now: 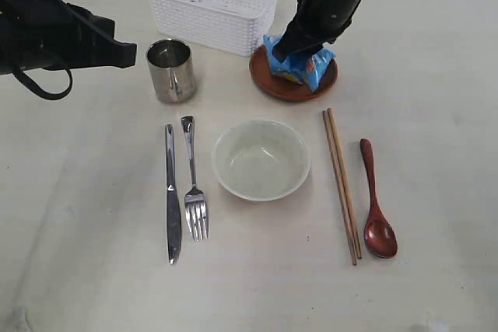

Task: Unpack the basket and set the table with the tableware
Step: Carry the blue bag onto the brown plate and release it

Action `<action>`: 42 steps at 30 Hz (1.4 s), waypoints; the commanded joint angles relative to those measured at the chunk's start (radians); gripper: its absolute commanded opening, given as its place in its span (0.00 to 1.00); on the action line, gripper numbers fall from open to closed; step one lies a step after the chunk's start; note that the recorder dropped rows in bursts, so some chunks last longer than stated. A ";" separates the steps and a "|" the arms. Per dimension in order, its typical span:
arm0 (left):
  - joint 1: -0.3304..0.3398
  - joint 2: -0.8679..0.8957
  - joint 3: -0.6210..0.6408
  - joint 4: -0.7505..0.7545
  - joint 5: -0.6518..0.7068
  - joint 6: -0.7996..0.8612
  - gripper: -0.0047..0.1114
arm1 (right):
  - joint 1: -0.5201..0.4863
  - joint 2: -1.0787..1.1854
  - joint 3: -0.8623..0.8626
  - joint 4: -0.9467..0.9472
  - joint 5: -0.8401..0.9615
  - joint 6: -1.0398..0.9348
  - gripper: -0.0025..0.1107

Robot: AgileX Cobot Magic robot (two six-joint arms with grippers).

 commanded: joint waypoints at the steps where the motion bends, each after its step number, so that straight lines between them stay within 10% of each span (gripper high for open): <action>1: 0.004 -0.001 0.006 0.002 0.004 0.002 0.04 | 0.001 -0.004 -0.013 -0.009 0.016 -0.011 0.61; 13: 0.004 -0.001 0.006 0.002 0.004 0.002 0.04 | 0.000 -0.173 -0.013 0.001 -0.038 -0.003 0.02; 42: 0.004 -0.001 0.006 -0.003 0.004 0.002 0.04 | 0.005 -0.070 -0.013 0.077 -0.046 0.138 0.02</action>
